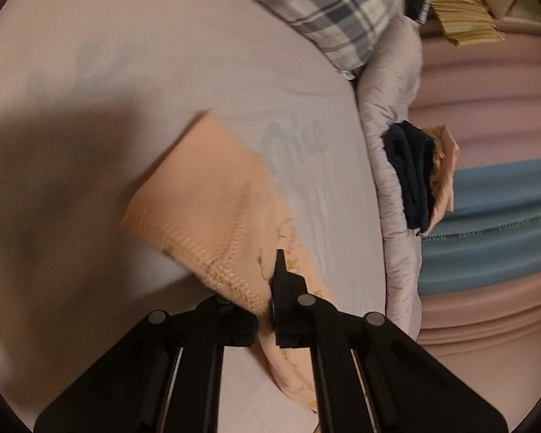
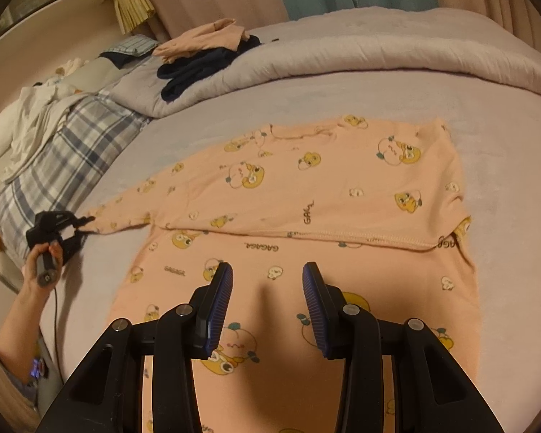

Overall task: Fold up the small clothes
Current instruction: 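Reach the left gripper to the other sleeve cuff and grasp it, then carry the cuff with the left gripper across the body and release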

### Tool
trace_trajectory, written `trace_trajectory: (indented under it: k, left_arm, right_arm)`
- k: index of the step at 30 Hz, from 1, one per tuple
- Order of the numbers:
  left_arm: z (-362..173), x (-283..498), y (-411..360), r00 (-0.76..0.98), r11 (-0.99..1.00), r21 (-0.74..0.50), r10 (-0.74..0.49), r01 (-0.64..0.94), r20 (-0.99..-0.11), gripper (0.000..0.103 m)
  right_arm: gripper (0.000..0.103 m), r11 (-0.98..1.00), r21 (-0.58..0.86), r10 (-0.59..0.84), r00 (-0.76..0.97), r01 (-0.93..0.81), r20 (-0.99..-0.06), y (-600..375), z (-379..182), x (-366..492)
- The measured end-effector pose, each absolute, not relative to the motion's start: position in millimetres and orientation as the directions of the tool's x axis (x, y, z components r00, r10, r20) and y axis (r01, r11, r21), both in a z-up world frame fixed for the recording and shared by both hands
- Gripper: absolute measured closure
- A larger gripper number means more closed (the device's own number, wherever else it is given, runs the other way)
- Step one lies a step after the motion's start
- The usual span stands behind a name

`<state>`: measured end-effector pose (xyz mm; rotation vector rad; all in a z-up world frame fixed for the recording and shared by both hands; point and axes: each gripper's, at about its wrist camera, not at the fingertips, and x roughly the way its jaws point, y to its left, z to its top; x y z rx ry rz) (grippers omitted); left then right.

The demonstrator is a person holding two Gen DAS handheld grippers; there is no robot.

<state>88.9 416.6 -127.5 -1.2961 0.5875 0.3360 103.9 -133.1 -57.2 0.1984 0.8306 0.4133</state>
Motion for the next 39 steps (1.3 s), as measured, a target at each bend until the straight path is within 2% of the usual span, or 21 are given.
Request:
trace_trajectory:
  k: [12, 17, 23, 30, 38, 39]
  left_arm:
    - [-49.5, 99.5, 374.2, 0.866, 0.426, -0.821, -0.147, -0.380, -0.477, 0.100]
    - [-20.6, 117.1, 336.2, 0.867, 0.517, -0.797, -0.187, -0.313, -0.462, 0.100]
    - [-1.7, 143.2, 278.2, 0.836, 0.616, -0.744, -0.244, -0.257, -0.491, 0.100]
    - [11.1, 191.4, 163.5, 0.755, 0.758, -0.642, -0.354, -0.115, -0.552, 0.100]
    - [-40.3, 242.8, 10.5, 0.570, 0.851, -0.523, -0.452, 0.046, -0.686, 0.099]
    - [-50.6, 247.5, -7.9, 0.540, 0.861, -0.505, -0.456, 0.065, -0.708, 0.094]
  right_arm:
    - [0.063, 0.896, 0.340, 0.444, 0.597, -0.286, -0.668, -129.0, -53.2, 101.6]
    - [0.063, 0.894, 0.327, 0.448, 0.606, -0.305, -0.657, -129.4, -48.4, 99.5]
    - [0.063, 0.891, 0.343, 0.453, 0.620, -0.297, -0.640, -139.4, -48.2, 98.7]
    - [0.063, 0.894, 0.366, 0.444, 0.621, -0.258, -0.647, -155.6, -54.8, 105.0]
    - [0.063, 0.886, 0.440, 0.424, 0.638, -0.145, -0.643, -196.5, -64.8, 111.1]
    - [0.063, 0.884, 0.449, 0.423, 0.640, -0.134, -0.642, -201.7, -65.9, 111.4]
